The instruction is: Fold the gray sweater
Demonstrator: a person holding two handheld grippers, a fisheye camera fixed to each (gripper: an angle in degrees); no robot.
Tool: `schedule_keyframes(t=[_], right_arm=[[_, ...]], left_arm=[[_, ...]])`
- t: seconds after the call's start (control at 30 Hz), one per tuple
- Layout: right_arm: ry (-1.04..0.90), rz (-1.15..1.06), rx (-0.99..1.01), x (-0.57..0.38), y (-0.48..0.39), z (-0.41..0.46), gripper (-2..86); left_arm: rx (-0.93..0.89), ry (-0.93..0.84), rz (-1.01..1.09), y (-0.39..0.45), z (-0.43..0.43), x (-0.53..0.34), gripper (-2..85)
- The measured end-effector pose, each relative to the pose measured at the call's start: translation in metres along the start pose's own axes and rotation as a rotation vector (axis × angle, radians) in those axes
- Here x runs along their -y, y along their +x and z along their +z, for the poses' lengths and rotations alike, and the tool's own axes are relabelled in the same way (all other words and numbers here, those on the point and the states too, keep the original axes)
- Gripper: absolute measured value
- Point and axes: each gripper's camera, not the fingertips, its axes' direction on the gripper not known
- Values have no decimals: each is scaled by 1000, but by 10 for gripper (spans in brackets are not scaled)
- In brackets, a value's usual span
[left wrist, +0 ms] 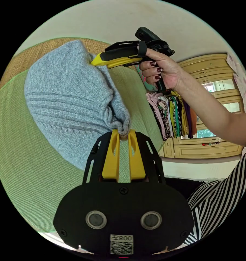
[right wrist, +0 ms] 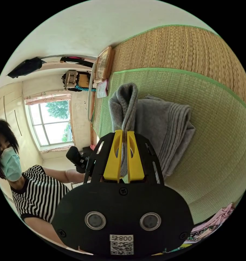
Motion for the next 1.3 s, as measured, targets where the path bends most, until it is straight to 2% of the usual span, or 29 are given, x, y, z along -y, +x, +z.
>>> schedule_keyframes(t=[0.33, 0.5, 0.6, 0.7, 0.8, 0.9, 1.1, 1.23, 1.3], right_arm=[[46, 155, 71, -58, 174, -14, 22], [141, 170, 105, -83, 217, -36, 16], [198, 118, 146, -104, 220, -48, 7], [160, 31, 141, -118, 201, -34, 2], [35, -33, 61, -121, 186, 5, 1], [-97, -38, -115, -120, 191, 48, 1], [-63, -25, -163, -136, 210, 51, 0], [-78, 14, -249, -156, 218, 55, 0], [-41, 37, -192, -165, 218, 52, 0]], left_arm=[[69, -189, 4, 78, 17, 37, 68], [140, -205, 8, 115, 7, 45, 73], [188, -176, 45, 142, -5, 44, 75], [209, -163, 61, 165, -15, 44, 79], [256, -195, 91, 183, -17, 47, 82], [297, -210, 140, 201, -22, 48, 82], [206, -154, 170, 223, -67, 40, 68], [162, -86, 20, 205, -102, 27, 39], [179, -126, -59, 191, -101, 23, 24]])
